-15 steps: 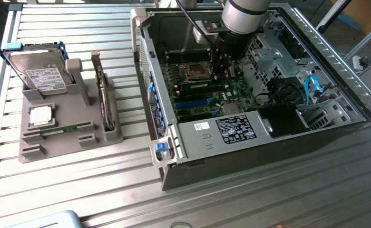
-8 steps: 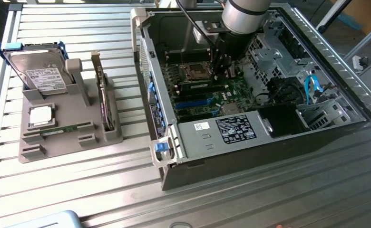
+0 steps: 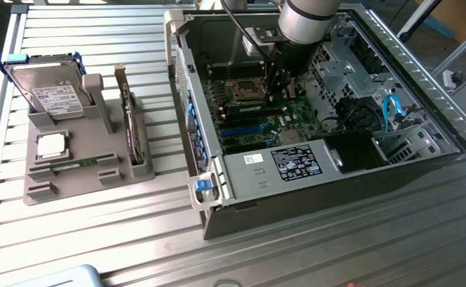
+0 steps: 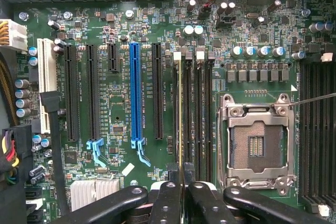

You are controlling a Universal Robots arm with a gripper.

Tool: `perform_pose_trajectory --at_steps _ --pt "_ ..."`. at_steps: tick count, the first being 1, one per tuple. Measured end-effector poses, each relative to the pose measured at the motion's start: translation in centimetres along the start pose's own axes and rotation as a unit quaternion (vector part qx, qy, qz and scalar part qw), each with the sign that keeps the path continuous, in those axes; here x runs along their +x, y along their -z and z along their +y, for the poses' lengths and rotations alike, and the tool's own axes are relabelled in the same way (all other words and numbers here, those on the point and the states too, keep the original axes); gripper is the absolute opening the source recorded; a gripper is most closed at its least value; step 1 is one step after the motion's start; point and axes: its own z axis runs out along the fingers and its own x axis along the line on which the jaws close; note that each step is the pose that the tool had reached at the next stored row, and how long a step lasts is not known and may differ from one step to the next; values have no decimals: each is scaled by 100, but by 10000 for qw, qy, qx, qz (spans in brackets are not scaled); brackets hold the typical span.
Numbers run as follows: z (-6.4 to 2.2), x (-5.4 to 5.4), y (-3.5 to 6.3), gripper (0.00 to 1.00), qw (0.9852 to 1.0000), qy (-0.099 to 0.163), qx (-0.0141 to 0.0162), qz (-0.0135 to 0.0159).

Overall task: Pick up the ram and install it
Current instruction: 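Insert the ram into the slot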

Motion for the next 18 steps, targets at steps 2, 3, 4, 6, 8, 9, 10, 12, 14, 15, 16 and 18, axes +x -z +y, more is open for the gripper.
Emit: perform_pose_trajectory --at_steps 2,3,4,6,8,9,10,12,14,15,16,18 --pt "0 0 0 12 10000 0 0 0" --pt "-2 0 0 12 10000 0 -4 0" --pt "-4 0 0 12 10000 0 -9 0" --pt "-17 -1 0 12 10000 -1 -39 0" --pt "-26 -1 0 12 10000 -1 -58 1" --pt "-26 -1 0 12 10000 -1 -59 1" --pt "-26 -1 0 12 10000 -1 -59 1" --pt "-26 -1 0 12 10000 -1 -59 1" --pt "-26 -1 0 12 10000 -1 -59 1" --pt "-26 -1 0 12 10000 -1 -59 1" --pt "-26 -1 0 12 10000 -1 -59 1" --pt "-26 -1 0 12 10000 0 -59 1"
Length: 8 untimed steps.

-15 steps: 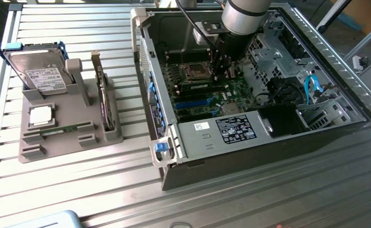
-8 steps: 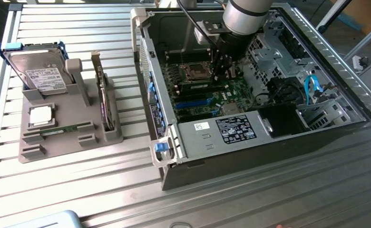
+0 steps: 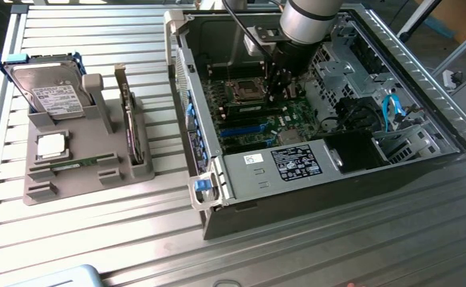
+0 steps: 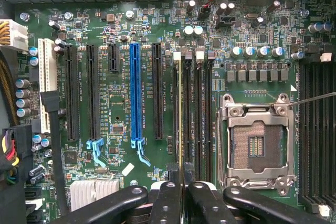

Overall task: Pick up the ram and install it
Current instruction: 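Insert the ram into the slot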

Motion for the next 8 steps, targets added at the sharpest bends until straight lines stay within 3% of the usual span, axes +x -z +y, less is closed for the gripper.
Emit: perform_pose_trajectory --at_steps 8 --pt "21 1 -5 12 10000 0 6 -1"
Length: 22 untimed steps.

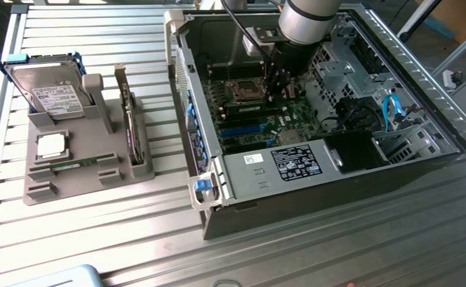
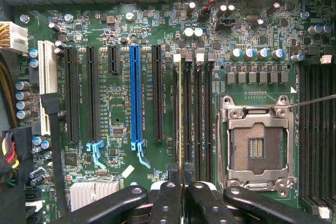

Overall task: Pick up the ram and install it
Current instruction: 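Insert the ram into the slot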

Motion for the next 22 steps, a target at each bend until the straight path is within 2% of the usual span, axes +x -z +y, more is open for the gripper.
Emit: perform_pose_trajectory --at_steps 19,22 --pt "-2 0 -12 12 10000 60 1 1" --pt "-2 0 -37 12 10000 60 1 1"
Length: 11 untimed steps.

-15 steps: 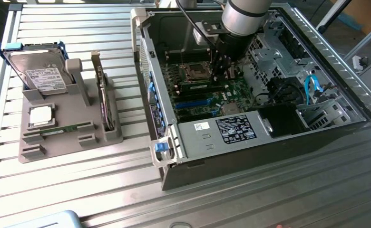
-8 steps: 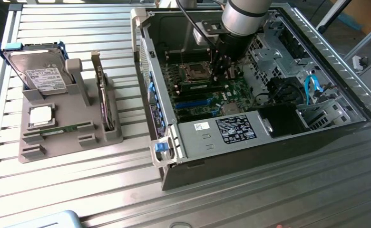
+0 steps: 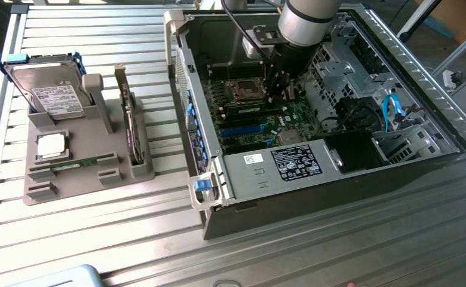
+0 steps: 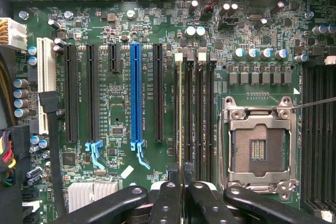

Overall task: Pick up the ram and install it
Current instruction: 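Insert the ram into the slot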

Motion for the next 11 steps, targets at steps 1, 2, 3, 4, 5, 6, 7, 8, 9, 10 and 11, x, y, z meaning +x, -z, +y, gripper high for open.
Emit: perform_pose_trajectory --at_steps 1,2,3,4,5,6,7,8,9,10,11 --pt "0 0 -1 12 10000 0 0 1" --pt "0 0 -6 12 10000 0 0 -1" --pt "0 0 -6 12 10000 0 0 -1" --pt "0 -1 -7 12 10000 0 1 -3" --pt "0 -2 -6 12 10000 0 0 -2" --pt "0 -2 -7 12 10000 0 0 -2" --pt "0 -2 -7 12 10000 0 0 -2" --pt "0 -2 -8 12 10000 0 0 -4" --pt "0 -2 -14 12 10000 0 0 -13" --pt "0 -2 -16 12 10000 0 0 -16" --pt "0 -2 -17 12 10000 0 0 -18"
